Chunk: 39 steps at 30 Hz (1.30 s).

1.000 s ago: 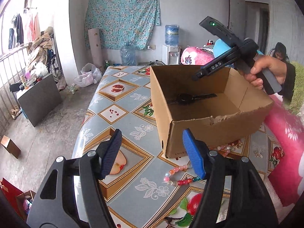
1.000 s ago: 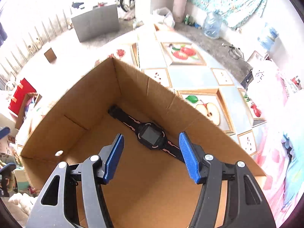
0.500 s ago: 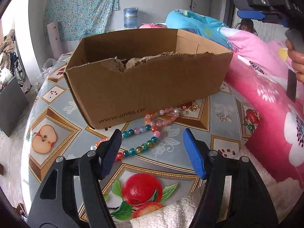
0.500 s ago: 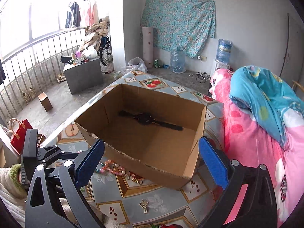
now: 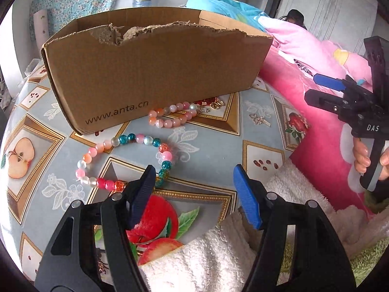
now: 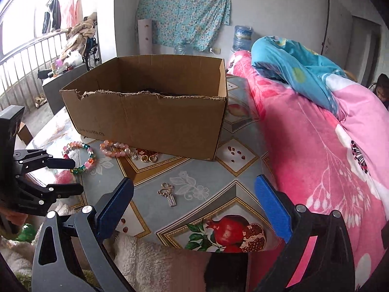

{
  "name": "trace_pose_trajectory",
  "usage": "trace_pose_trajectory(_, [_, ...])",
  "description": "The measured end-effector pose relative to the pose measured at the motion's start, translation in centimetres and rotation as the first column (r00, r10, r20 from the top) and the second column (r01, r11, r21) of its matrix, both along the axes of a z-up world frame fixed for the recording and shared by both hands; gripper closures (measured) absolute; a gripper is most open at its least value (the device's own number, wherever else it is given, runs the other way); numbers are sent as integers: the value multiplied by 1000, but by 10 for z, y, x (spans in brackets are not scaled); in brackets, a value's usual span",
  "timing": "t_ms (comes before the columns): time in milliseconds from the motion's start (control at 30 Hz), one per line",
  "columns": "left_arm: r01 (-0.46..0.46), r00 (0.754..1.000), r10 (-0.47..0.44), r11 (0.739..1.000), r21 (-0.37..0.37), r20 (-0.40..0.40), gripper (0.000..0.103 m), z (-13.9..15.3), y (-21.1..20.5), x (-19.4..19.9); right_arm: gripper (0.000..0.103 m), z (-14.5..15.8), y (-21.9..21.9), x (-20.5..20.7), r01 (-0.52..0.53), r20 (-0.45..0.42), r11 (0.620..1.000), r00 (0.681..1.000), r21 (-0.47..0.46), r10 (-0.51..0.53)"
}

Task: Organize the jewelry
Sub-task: 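Move both grippers toward the multicolour bead bracelet, then close both grippers on the multicolour bead bracelet and lift it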

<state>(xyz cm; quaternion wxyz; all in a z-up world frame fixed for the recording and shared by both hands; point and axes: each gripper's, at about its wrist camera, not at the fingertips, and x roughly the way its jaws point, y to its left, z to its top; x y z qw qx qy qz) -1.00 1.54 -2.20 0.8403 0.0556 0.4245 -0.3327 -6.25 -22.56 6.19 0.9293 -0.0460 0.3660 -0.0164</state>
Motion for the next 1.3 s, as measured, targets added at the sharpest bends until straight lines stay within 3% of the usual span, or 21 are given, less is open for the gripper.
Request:
trace_pose_trajectory(200, [-38, 998, 37, 999, -10, -59, 41, -4, 19, -12, 6, 17, 16, -14, -48, 217, 999, 975, 24, 41])
trace_pose_trajectory(367, [-154, 988, 153, 984, -94, -15, 41, 13, 46, -12, 6, 17, 39, -5, -173, 236, 980, 961, 98, 146])
trace_pose_trajectory(500, [-270, 961, 272, 962, -34, 59, 42, 23, 60, 7, 6, 0, 55, 20, -245, 129, 937, 967, 248, 219])
trace_pose_trajectory(567, [-319, 945, 316, 948, 14, 84, 46, 23, 65, 18, 14, -11, 65, 32, -264, 65, 910, 964, 319, 257])
trace_pose_trajectory(633, [-346, 936, 342, 937, 39, 85, 51, 21, 71, 29, 30, -23, 75, 43, -264, 6, 895, 960, 358, 281])
trace_pose_trajectory(733, [-355, 934, 351, 933, 59, 65, 59, 15, 77, 44, 50, -42, 91, 59, -253, -91, 891, 947, 377, 307])
trace_pose_trajectory(967, [-319, 948, 318, 943, 92, 26, 72, 0, 72, 60, 74, -68, 125, 78, -274, -191, 898, 916, 343, 353])
trace_pose_trajectory(1067, [-312, 950, 311, 944, 103, 29, 81, -5, 65, 59, 95, -78, 128, 84, -260, -218, 907, 914, 332, 342])
trace_pose_trajectory(1300, [-260, 964, 260, 965, 3, -57, 86, -5, 58, 45, 95, -76, 120, 80, -248, -228, 907, 914, 341, 336])
